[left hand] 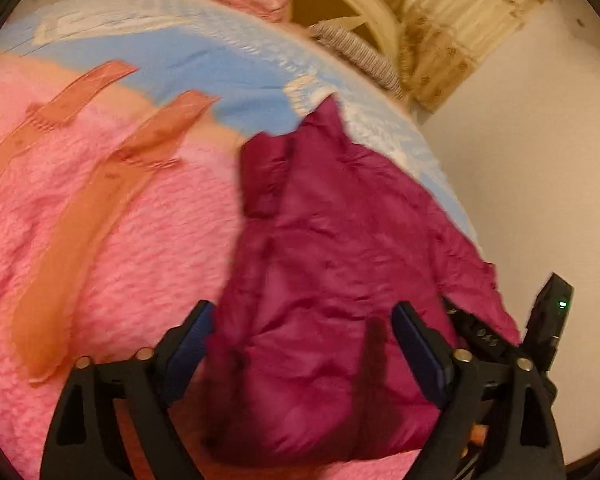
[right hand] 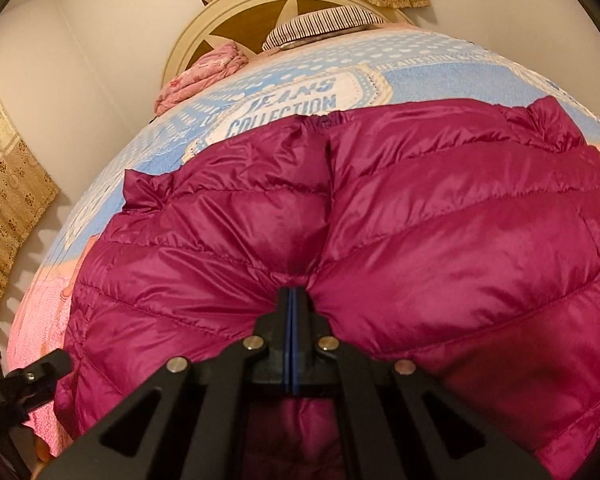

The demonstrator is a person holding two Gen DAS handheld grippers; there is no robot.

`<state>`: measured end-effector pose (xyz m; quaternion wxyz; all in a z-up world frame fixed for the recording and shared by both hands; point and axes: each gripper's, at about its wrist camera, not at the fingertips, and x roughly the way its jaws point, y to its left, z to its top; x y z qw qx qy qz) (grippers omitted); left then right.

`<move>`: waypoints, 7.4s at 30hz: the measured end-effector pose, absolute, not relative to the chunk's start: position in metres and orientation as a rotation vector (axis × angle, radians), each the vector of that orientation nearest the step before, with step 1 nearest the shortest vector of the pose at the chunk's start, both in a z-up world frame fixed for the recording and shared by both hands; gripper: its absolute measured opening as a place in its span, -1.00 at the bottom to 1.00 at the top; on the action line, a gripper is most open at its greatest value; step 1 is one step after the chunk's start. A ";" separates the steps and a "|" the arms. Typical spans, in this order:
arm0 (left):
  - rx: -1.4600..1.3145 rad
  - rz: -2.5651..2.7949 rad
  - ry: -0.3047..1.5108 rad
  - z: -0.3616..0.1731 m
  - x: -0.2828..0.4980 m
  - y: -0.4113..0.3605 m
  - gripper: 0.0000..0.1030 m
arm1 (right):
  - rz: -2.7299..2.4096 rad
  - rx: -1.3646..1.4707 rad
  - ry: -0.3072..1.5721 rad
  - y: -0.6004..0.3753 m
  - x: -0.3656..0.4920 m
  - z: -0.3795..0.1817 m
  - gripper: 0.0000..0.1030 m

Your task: Fold large clothes

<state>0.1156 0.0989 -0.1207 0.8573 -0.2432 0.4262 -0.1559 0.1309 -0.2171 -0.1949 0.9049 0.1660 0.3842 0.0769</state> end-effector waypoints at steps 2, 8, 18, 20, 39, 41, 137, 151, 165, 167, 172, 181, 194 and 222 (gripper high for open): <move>-0.545 -0.358 0.903 -0.123 0.118 0.088 0.77 | 0.161 0.347 0.794 -0.218 0.131 -0.195 -1.00; -0.617 -0.416 0.843 -0.120 0.125 0.073 0.71 | 0.174 0.372 0.797 -0.221 0.132 -0.198 -1.00; -0.497 -0.532 0.749 -0.069 0.138 0.040 -0.57 | 0.213 0.504 0.841 -0.232 0.135 -0.206 -1.00; -0.440 -0.569 0.714 -0.051 0.131 0.030 -0.59 | 0.231 0.582 0.853 -0.235 0.134 -0.209 -1.00; -0.042 -0.615 0.636 -0.011 0.068 0.002 -0.58 | 0.558 0.706 0.868 -0.181 0.083 -0.176 -0.77; 0.007 -0.641 0.646 -0.016 0.063 -0.017 -0.58 | 0.488 0.661 0.815 -0.214 0.070 -0.162 -0.77; 0.039 -0.340 0.864 -0.085 0.201 -0.042 0.79 | 0.030 0.087 0.751 -0.275 0.118 -0.183 -0.99; 0.126 -0.195 0.857 -0.115 0.252 -0.075 0.90 | 0.099 0.258 0.779 -0.293 0.123 -0.194 -1.00; 0.108 -0.210 0.881 -0.105 0.232 -0.056 0.90 | 0.064 0.205 0.771 -0.285 0.121 -0.192 -1.00; 0.101 -0.227 0.874 -0.096 0.219 -0.046 0.90 | 0.067 0.212 0.767 -0.286 0.121 -0.192 -1.00; 0.115 -0.234 0.852 -0.076 0.186 -0.030 0.90 | 0.107 0.296 0.774 -0.299 0.123 -0.192 -1.00; 0.206 -0.267 0.779 -0.061 0.125 -0.034 0.90 | 0.060 0.223 0.648 -0.297 0.035 -0.133 -0.67; 0.104 -0.322 0.856 -0.083 0.118 -0.022 0.90 | 0.101 0.306 0.774 -0.276 -0.012 -0.191 -0.49; -0.352 -0.724 0.963 -0.129 0.170 0.001 0.98 | 0.373 0.453 0.816 -0.310 0.101 -0.205 1.00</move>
